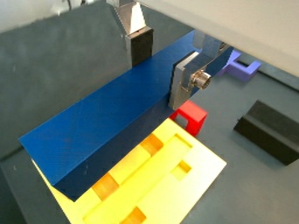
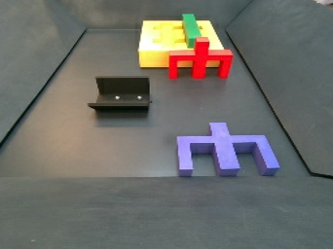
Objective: Pick up the blue object. Move up. Move to above the board. Insert the blue object.
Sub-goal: Insert the blue object.
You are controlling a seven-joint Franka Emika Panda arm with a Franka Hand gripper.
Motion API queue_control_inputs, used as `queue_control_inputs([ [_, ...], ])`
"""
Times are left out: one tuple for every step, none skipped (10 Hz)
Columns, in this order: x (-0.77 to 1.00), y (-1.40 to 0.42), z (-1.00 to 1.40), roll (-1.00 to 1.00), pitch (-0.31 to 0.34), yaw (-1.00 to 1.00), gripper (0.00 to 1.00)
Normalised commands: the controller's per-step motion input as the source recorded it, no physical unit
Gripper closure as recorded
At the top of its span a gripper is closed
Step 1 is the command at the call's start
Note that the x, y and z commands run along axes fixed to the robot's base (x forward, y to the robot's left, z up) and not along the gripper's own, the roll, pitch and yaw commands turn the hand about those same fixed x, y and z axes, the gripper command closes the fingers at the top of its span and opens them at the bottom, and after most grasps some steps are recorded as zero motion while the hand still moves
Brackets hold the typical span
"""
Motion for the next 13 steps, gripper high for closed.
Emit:
queue_control_inputs([
  [0.39, -0.22, -0.82, 0.09, -0.123, 0.32, 1.0],
  [0.46, -0.32, -0.83, 0.14, -0.146, 0.19, 1.0],
  [0.47, -0.31, -0.79, 0.18, -0.131, 0.09, 1.0],
  [0.18, -0.2, -0.78, 0.13, -0.187, 0.0, 1.0],
  [0.07, -0.13, -0.78, 0.12, -0.196, 0.0, 1.0],
  [0.14, 0.0, -0.83, 0.1, -0.16, -0.05, 1.0],
  [0.04, 0.04, -0.84, 0.0, -0.149, -0.1, 1.0],
  [-0.04, 0.09, -0.73, 0.0, -0.171, -0.04, 1.0],
  [-0.08, 0.09, -0.64, 0.0, -0.159, -0.07, 1.0],
  [-0.14, 0.09, -0.5, -0.08, -0.187, -0.11, 1.0],
  [-0.22, 0.02, -0.39, -0.08, -0.211, -0.06, 1.0],
  [-0.31, 0.0, -0.25, 0.0, -0.206, -0.02, 1.0],
  [-0.37, -0.01, -0.15, 0.0, -0.196, 0.0, 1.0],
])
